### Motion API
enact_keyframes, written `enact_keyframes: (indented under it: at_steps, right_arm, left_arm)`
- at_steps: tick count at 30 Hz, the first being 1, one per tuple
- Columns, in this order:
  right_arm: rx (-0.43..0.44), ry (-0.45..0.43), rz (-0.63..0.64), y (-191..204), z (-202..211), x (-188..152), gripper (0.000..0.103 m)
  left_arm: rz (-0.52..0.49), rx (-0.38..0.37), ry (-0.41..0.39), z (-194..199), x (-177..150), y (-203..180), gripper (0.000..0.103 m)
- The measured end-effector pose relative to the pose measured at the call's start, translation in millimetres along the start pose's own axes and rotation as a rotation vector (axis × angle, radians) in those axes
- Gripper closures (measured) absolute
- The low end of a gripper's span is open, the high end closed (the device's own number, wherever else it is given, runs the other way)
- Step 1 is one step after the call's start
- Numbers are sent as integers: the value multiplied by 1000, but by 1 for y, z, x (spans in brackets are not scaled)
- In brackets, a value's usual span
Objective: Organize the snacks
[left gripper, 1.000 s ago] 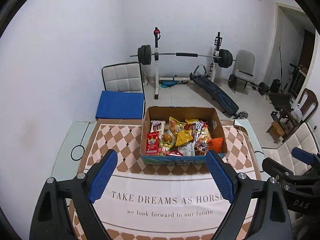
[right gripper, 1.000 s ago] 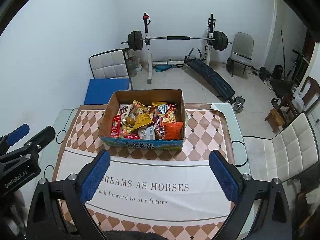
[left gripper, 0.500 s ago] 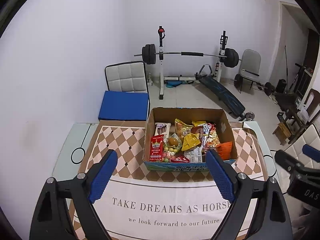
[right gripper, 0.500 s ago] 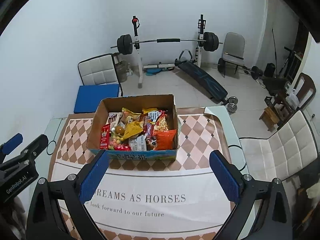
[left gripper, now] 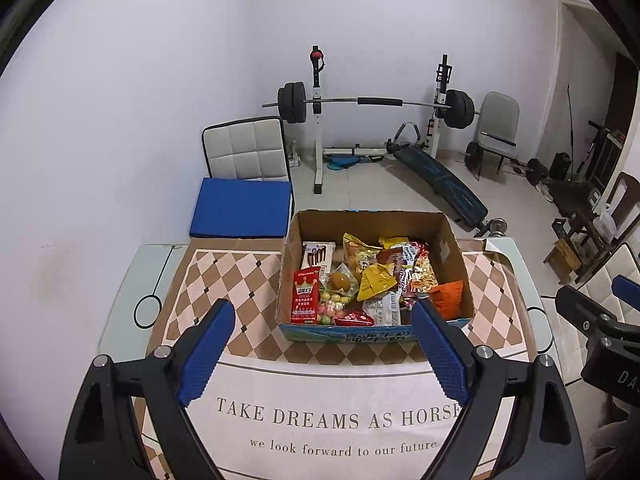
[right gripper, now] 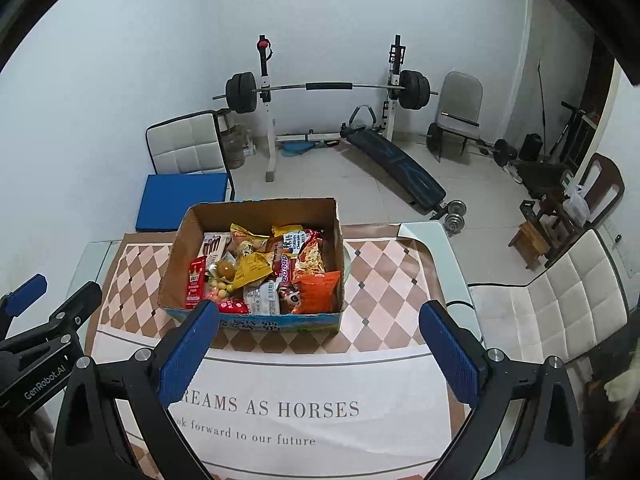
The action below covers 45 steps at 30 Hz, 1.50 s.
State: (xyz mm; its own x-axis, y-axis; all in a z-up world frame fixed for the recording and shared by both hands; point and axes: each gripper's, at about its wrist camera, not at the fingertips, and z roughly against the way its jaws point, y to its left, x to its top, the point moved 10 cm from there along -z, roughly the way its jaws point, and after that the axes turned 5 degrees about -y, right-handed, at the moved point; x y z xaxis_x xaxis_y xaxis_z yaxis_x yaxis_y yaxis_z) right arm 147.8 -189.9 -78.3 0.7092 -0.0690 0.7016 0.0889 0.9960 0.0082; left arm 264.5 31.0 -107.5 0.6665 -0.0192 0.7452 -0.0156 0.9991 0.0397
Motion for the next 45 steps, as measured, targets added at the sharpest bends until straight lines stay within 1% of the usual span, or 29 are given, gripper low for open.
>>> enact_keyframes:
  at_steps: [10,45]
  right_arm:
    - [1,-9,1,-2,4,3,1]
    - [1,-12,-14,1,11,5,1]
  left_arm:
    - [0,-7,-16,3,4,0,13]
    - [-1,-12,-27,11,10,-6,13]
